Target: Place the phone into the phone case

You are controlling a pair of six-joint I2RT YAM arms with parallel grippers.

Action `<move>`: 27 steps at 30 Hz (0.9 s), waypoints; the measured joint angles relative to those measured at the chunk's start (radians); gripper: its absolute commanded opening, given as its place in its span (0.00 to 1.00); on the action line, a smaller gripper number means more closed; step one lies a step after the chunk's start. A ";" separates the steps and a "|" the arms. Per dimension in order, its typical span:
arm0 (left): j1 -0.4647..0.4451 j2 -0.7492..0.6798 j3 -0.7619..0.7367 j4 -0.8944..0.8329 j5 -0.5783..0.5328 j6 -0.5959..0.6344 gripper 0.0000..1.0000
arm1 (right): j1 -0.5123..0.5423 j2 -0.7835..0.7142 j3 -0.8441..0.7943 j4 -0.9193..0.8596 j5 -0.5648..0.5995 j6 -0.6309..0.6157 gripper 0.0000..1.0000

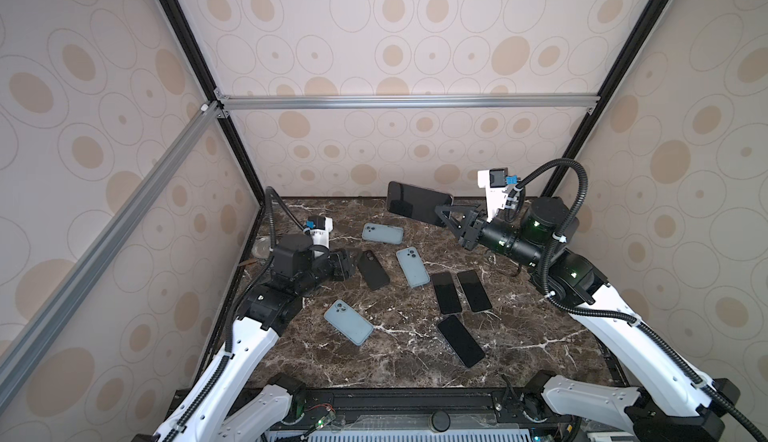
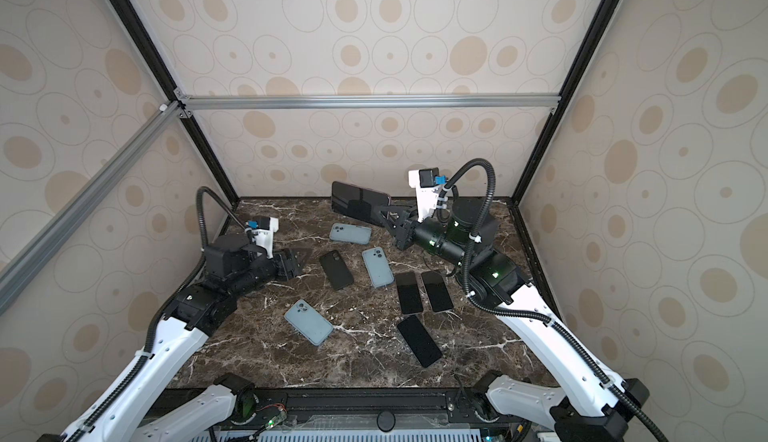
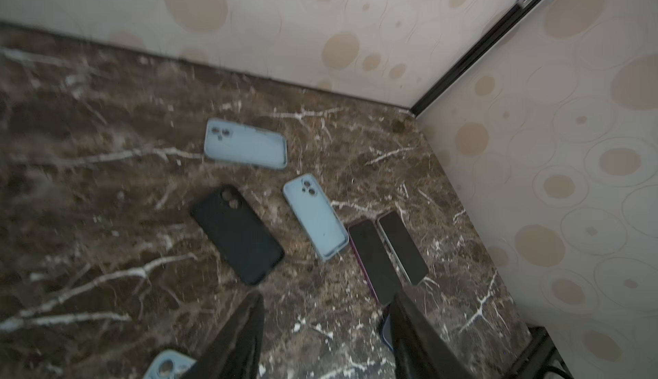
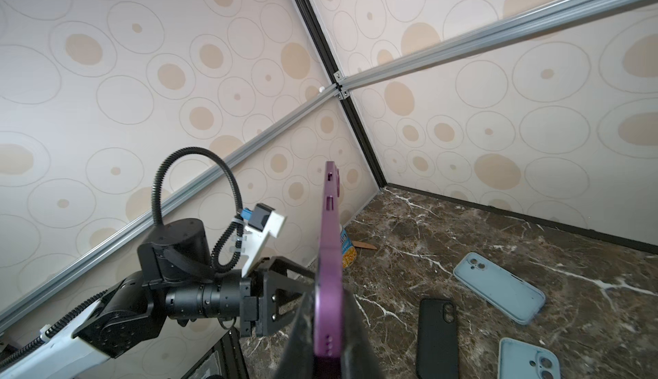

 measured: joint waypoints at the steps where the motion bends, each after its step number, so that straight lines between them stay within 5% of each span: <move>1: -0.003 0.021 -0.031 -0.021 0.021 -0.007 0.51 | 0.000 -0.003 -0.008 -0.004 0.007 -0.001 0.00; 12: -0.061 0.098 -0.379 -0.080 0.220 -0.097 0.41 | 0.000 -0.089 -0.246 0.058 0.031 0.045 0.00; 17: -0.083 0.109 -0.390 -0.040 0.212 -0.106 0.29 | 0.000 -0.129 -0.368 0.093 0.052 0.092 0.00; 27: -0.159 0.253 -0.380 -0.014 0.098 -0.105 0.34 | 0.000 -0.274 -0.396 0.065 0.102 0.069 0.00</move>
